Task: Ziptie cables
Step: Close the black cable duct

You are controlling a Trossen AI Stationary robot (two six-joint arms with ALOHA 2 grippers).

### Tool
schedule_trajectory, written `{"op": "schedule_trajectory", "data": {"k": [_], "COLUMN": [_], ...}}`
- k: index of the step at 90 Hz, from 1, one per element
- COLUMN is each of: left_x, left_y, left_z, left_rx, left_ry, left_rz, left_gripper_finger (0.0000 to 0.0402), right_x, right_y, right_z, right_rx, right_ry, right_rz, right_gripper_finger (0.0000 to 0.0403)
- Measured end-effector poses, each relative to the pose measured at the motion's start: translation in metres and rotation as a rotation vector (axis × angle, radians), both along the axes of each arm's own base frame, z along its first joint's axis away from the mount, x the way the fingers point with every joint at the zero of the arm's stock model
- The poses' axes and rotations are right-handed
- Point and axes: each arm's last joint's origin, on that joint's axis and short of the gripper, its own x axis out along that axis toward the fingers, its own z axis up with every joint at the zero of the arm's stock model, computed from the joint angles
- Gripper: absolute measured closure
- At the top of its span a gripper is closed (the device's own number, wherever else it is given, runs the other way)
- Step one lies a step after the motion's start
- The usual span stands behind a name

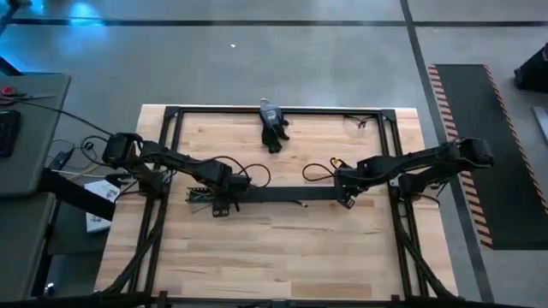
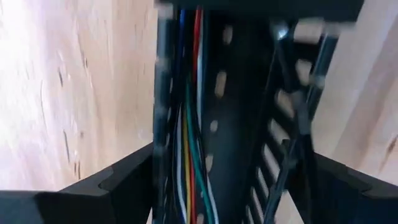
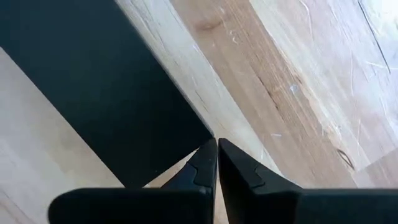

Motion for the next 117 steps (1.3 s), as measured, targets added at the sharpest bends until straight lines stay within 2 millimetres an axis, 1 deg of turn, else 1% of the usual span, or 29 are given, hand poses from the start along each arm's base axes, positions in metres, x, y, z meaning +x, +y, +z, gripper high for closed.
{"op": "schedule_trajectory", "data": {"k": [24, 53, 72, 89, 102, 109, 117], "left_x": [0.008, 0.012, 0.014, 0.014, 0.014, 0.014, 0.015], "left_y": [0.000, -0.001, -0.001, -0.001, -0.001, -0.001, -0.001], "left_z": [0.000, 0.001, 0.001, 0.001, 0.001, 0.001, 0.001], "left_rx": [0.000, -0.004, -0.013, -0.014, -0.014, -0.014, -0.015], "left_ry": [-0.086, -0.121, -0.142, -0.144, -0.144, -0.144, -0.152], "left_rz": [-0.001, 0.000, 0.000, -0.001, -0.001, -0.001, -0.002], "left_gripper_finger": [0.0124, 0.0158, 0.0161, 0.0161, 0.0161, 0.0161, 0.0161], "right_x": [0.000, -0.003, -0.008, -0.013, -0.021, -0.024, -0.027], "right_y": [0.000, 0.000, 0.000, 0.000, -0.001, -0.001, -0.001], "right_z": [0.000, 0.000, 0.001, 0.008, 0.012, 0.011, 0.003], "right_rx": [0.000, -0.001, -0.001, 0.002, 0.007, 0.003, 0.002], "right_ry": [0.003, 0.035, 0.068, 0.042, 0.061, 0.079, 0.087], "right_rz": [0.000, 0.000, -0.002, -0.009, -0.072, -0.098, -0.105], "right_gripper_finger": [0.0403, 0.0403, 0.0403, 0.0403, 0.0403, 0.0403, 0.0403]}}
